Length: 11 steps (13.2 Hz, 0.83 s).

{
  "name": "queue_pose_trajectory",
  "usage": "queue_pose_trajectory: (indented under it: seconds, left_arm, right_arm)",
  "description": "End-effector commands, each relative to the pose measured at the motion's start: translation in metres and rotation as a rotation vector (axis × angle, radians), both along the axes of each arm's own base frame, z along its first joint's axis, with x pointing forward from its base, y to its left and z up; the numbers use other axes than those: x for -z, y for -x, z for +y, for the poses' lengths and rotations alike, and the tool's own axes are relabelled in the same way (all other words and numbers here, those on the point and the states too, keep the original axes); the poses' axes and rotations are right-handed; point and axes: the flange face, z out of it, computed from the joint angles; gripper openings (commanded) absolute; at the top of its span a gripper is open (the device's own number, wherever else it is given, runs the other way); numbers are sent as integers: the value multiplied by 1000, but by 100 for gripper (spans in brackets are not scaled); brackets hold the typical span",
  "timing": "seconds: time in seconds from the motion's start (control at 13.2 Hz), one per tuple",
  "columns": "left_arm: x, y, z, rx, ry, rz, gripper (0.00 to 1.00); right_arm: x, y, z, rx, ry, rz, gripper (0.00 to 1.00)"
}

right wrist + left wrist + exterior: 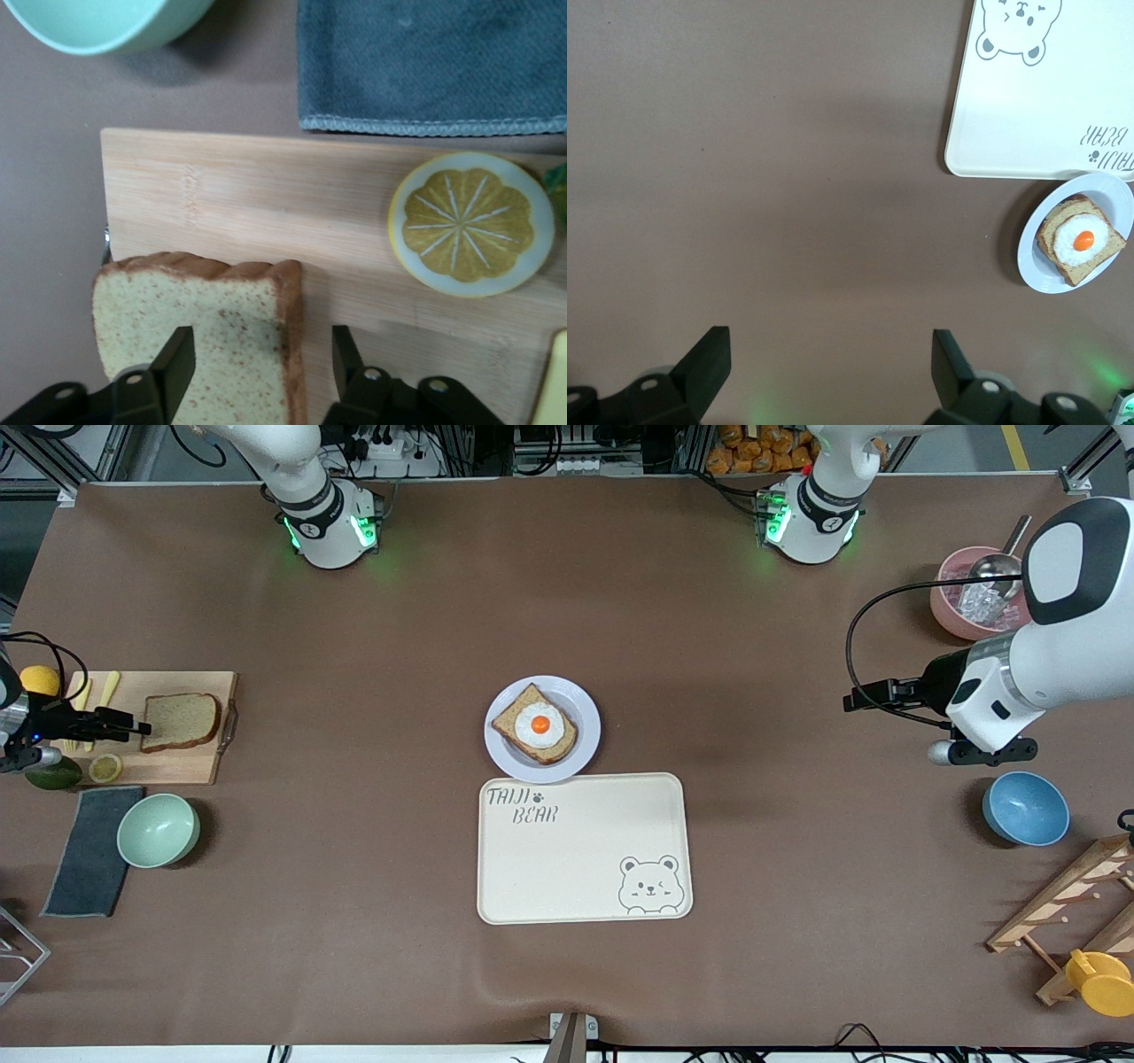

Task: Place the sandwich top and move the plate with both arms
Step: 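Lower the open right gripper around the bread slice's crust edge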

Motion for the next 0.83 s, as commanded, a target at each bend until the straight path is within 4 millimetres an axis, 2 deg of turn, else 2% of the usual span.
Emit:
queue_pose_trajectory:
  seconds: [0.0, 0.08, 0.23, 0.61, 0.76]
  left_arm:
    - [-1, -1, 3, -25, 16, -7, 100]
    - [-1, -1, 3, -23, 17, -7, 100]
    - [-1, -1, 4, -23, 15, -8, 100]
    - [-1, -1, 5, -22, 17, -7, 100]
    - [-2, -2, 5, -23, 17, -10, 100]
  right_arm:
    - [2, 2, -2, -8, -26, -24, 56]
    - [4, 3, 0, -11, -31, -19, 50]
    - [5, 4, -1, -9, -30, -20, 47]
    - [10, 9, -6, -22, -38, -26, 30]
    - [17, 10, -6, -47, -43, -37, 29]
